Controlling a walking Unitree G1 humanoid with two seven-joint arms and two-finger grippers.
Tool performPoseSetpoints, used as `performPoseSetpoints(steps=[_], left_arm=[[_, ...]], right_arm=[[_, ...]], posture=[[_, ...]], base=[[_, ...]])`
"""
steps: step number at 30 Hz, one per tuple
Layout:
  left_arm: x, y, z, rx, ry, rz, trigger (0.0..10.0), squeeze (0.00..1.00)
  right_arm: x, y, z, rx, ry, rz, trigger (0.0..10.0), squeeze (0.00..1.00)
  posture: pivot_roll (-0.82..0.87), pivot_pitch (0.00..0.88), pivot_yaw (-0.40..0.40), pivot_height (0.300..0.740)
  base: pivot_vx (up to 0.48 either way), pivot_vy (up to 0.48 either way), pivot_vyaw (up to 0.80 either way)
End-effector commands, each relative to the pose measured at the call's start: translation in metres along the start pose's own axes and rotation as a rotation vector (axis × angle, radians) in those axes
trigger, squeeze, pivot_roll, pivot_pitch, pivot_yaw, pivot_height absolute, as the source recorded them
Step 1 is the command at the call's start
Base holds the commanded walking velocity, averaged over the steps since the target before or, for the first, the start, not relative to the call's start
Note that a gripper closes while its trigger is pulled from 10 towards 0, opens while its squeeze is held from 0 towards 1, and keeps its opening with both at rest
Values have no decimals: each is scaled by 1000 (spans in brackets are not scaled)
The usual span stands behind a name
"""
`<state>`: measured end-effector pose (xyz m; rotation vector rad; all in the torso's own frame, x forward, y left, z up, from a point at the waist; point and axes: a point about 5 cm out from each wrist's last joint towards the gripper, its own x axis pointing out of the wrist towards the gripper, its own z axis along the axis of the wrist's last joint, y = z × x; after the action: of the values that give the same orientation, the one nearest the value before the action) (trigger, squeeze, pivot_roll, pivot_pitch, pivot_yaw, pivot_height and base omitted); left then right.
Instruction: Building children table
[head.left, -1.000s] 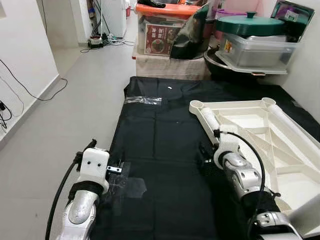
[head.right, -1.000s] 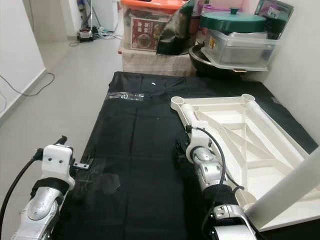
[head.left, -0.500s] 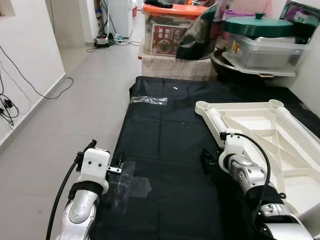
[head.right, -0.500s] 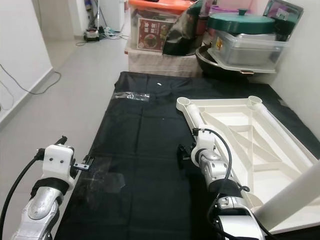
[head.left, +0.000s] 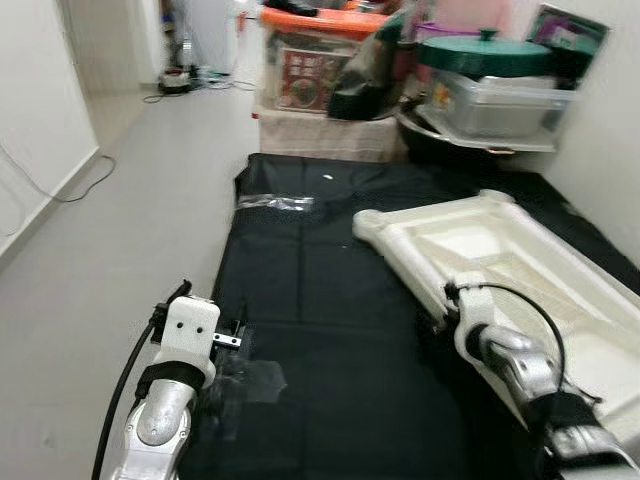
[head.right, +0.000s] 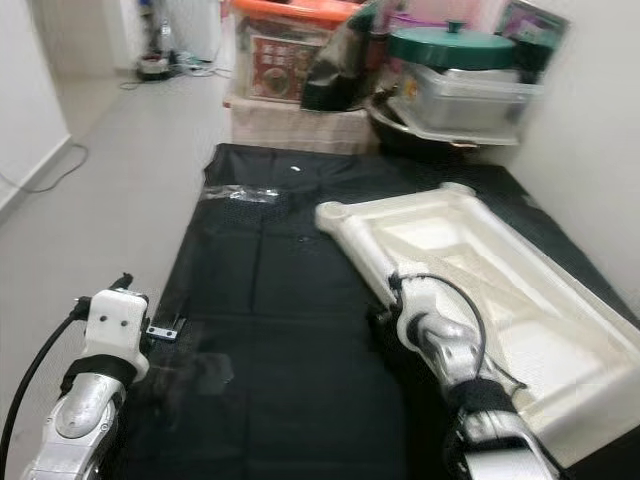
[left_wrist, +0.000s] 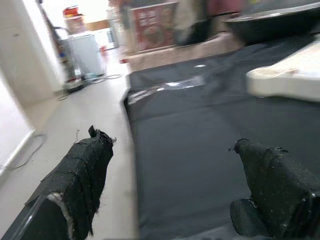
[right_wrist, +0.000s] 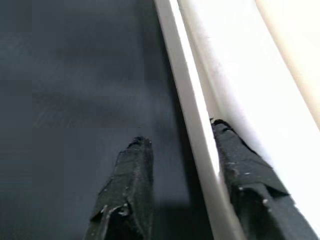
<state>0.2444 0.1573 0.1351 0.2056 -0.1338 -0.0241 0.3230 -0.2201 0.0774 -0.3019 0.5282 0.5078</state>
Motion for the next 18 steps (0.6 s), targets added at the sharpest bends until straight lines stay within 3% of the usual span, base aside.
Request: performPoseSetpoints(steps=[1, 2, 4, 5, 7, 10, 12, 13, 14, 17, 18], left_arm=[[1, -3, -1, -1, 3, -12, 10000, 0], [1, -3, -1, -1, 3, -12, 10000, 0], [0, -2, -1, 6, 3, -16, 10000, 0], [0, -2, -1, 6, 3, -16, 10000, 0], [-1, 2, 0, 4, 0, -7, 10000, 0], [0, 2, 1, 6, -3, -6, 10000, 0], [1, 2, 0, 11, -5, -11, 10000, 0], [1, 2, 0, 11, -5, -11, 10000, 0], [2, 1, 0, 9, -7, -12, 10000, 0], [3, 0, 0, 7, -8, -13, 10000, 0], [4, -1, 0, 5, -9, -16, 10000, 0]], right_arm=[[7, 44, -1, -176, 2, 325, 0, 0], [7, 44, -1, -176, 2, 325, 0, 0], [-11, 62, 0, -322, -37, 563, 0, 0], [-11, 62, 0, -322, -37, 563, 0, 0], [-34, 73, -11, -493, -25, 777, 0, 0], [-44, 74, -18, -547, -2, 849, 0, 0], [-63, 63, -36, -624, 90, 956, 0, 0], [-63, 63, -36, -624, 90, 956, 0, 0], [-71, 50, -49, -698, 183, 976, 0, 0], [-77, 39, -58, -751, 252, 989, 0, 0], [-84, 26, -64, -805, 331, 980, 0, 0]], posture=[[79, 0, -98, 740], [79, 0, -98, 740], [83, 0, -100, 740], [83, 0, -100, 740], [77, 0, -97, 740], [77, 0, -97, 740], [71, 0, -93, 740], [71, 0, -93, 740], [64, 0, -91, 740], [64, 0, -91, 740], [62, 0, -90, 740]], base=[[0, 0, 0], [0, 0, 0], [0, 0, 0], [0, 0, 0], [0, 0, 0], [0, 0, 0], [0, 0, 0], [0, 0, 0], [0, 0, 0], [0, 0, 0], [0, 0, 0]])
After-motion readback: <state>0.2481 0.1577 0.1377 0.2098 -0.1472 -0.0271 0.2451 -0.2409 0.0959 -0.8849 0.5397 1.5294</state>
